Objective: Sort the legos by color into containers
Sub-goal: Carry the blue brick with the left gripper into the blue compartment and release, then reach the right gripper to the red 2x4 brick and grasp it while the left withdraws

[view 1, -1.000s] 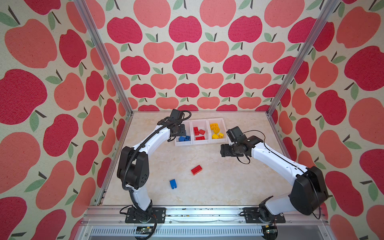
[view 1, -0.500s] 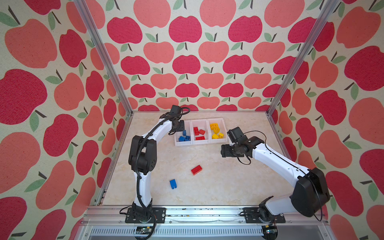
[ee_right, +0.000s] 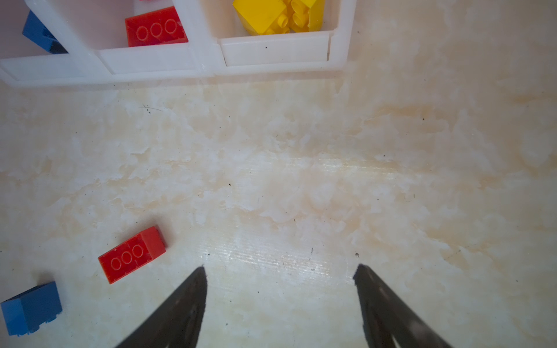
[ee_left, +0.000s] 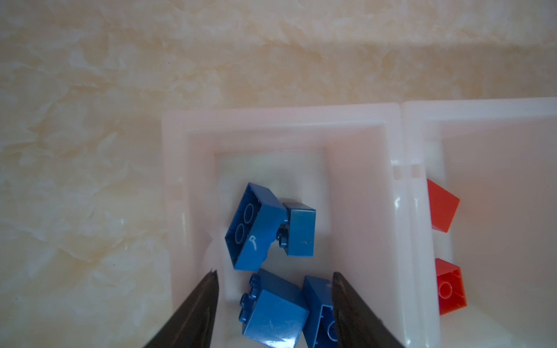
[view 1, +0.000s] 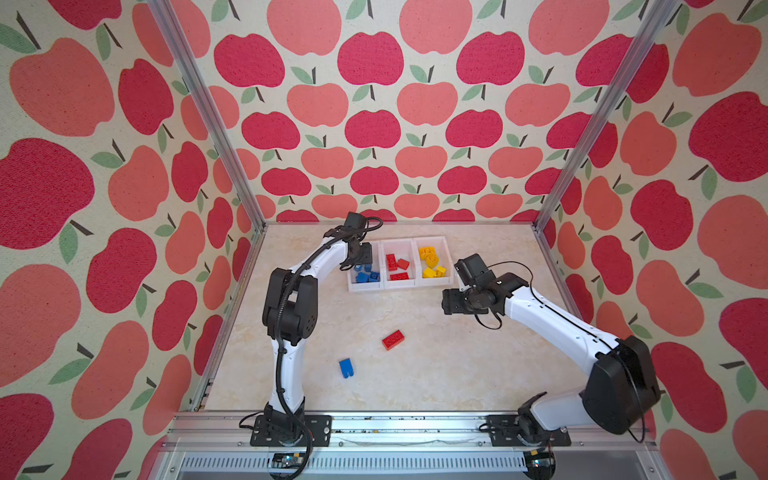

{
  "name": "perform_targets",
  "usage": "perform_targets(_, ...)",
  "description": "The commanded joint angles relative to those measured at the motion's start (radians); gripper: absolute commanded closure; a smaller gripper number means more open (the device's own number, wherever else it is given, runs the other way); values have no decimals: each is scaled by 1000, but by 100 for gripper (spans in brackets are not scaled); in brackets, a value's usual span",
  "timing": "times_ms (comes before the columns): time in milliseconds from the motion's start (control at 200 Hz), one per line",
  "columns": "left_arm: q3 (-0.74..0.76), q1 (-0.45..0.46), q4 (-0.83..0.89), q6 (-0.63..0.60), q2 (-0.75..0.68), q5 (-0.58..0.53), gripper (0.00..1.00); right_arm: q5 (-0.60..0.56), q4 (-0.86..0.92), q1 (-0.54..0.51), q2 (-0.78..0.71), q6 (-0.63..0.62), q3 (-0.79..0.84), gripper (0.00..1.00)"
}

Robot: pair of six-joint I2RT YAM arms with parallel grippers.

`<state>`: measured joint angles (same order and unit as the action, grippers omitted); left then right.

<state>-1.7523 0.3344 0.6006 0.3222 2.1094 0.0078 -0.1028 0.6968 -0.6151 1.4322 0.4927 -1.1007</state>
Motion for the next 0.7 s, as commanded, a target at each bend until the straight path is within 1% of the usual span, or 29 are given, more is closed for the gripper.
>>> perform_targets(0, 10, 7, -4, -11, -31, -28, 36, -3, 14, -3, -18, 15, -9, 20)
perform_targets(220, 46, 35, -34, 1, -90, -25, 33, 4, 12, -5, -16, 15, -8, 20)
perform_targets(340, 104, 48, -65, 25, -151, -8, 30, 14, 5, -13, -13, 17, -5, 20)
perform_targets(460, 205, 55, -112, 67, -244, 11, 28, 29, -3, -28, -9, 18, 1, 20)
perform_targets(695, 472, 54, -196, 141, -464, 43, 24, 33, -10, -93, 18, 33, -3, 20)
